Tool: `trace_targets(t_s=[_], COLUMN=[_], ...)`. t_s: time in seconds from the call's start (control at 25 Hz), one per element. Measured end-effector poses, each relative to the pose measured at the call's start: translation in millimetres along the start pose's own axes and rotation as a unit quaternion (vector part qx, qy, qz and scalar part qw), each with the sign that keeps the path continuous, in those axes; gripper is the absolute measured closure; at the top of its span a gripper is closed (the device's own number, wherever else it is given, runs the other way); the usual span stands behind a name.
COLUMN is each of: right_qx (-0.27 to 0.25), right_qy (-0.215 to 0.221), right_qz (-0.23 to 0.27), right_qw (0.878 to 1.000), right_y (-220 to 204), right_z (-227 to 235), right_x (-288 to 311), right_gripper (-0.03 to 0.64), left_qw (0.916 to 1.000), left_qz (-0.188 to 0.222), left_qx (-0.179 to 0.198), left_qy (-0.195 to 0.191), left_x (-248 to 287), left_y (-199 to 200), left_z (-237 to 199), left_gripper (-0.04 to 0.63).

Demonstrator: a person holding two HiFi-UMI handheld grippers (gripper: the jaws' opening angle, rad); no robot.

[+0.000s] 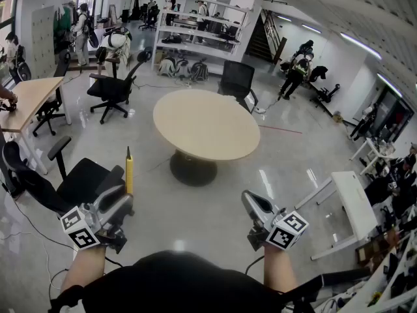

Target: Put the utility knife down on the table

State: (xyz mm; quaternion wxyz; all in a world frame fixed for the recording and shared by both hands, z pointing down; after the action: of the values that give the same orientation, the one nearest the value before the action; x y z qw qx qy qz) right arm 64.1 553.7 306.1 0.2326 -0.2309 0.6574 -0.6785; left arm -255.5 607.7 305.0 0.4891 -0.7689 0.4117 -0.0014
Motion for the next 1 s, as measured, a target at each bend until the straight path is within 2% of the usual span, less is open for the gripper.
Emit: trace_targets(t_s=[0.52,0.68,1.0], right_qx=[0.006,0.019,0.024], right_qy=[0.002,-0.003,-0.012], right_qz=[0.013,0.029,0.029], right_qw=[1.0,0.999,0.999], right_y=[6,9,3], right_z=[7,18,47], right_x=[-6,-13,-31], right_gripper=[0.604,0.603,0.603], left_qw=[1.0,1.0,0.9999], left_qz=[0.0,-0.003,-0.012], left_qx=[0.004,0.004,0.0], left_qy=[-0.001,-0.003,-0.01], left_x=[7,16,47], left_y=[0,-3,-20], left_z=[3,3,1], left_gripper=[0.479,0.479,0.479])
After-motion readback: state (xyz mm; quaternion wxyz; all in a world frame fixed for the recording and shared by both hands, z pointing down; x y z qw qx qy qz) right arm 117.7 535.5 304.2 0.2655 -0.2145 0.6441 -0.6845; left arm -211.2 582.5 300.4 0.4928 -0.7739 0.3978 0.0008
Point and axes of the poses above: the fingertips, and each gripper's own axes: x forward along the fingers, z to its right, y out of its top, the point moved 1 cm from there along -x, backward along the fingers, and after that the axes turned 10 degrees about -x, right-handed, at the moved point
